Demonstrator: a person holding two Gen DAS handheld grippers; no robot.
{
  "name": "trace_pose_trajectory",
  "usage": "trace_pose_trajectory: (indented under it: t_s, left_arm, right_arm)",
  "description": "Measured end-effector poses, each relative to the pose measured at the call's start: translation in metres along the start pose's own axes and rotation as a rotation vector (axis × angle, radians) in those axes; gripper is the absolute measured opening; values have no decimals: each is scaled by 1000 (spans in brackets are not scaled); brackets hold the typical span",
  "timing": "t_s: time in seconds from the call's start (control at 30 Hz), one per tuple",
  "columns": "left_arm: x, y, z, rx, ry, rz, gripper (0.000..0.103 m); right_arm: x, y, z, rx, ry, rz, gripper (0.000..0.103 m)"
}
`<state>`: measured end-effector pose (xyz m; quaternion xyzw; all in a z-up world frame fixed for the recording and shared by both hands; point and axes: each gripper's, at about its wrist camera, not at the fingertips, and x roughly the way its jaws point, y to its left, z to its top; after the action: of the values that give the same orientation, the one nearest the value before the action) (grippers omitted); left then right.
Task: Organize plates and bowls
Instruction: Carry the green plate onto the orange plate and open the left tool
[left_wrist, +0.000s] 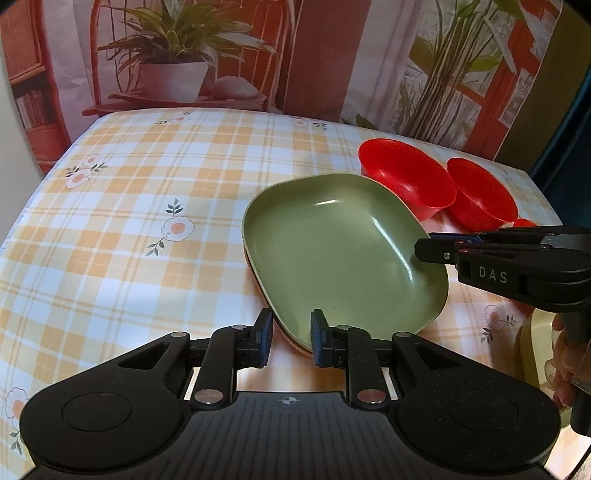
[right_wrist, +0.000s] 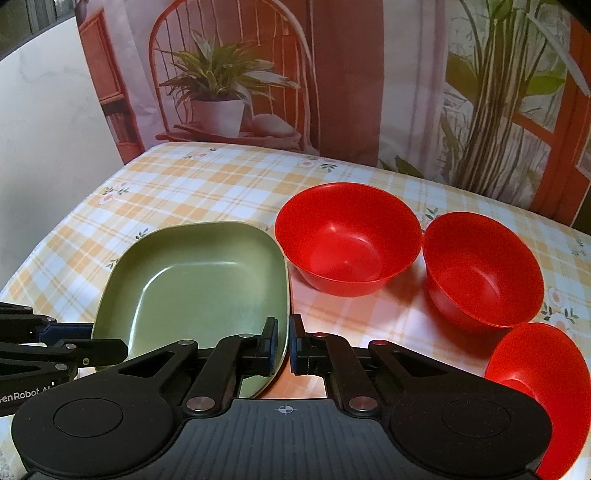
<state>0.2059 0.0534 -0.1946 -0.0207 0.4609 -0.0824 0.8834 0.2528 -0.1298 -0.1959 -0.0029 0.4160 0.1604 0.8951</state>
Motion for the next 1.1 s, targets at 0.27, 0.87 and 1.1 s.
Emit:
trace_pose_trajectory:
  t_s: [0.27, 0.87, 1.1]
  left_arm:
    - [2, 6, 0, -25, 4, 3, 34]
    - [-11, -1, 5, -36, -47, 13, 36]
    - [-27, -15, 6, -19, -82, 19, 36]
  right_arm:
    - [1, 0, -1, 5, 5, -7, 6]
    - [-11, 5, -1, -2, -10, 1, 19]
    - [-37, -2, -5, 4, -45, 2, 19]
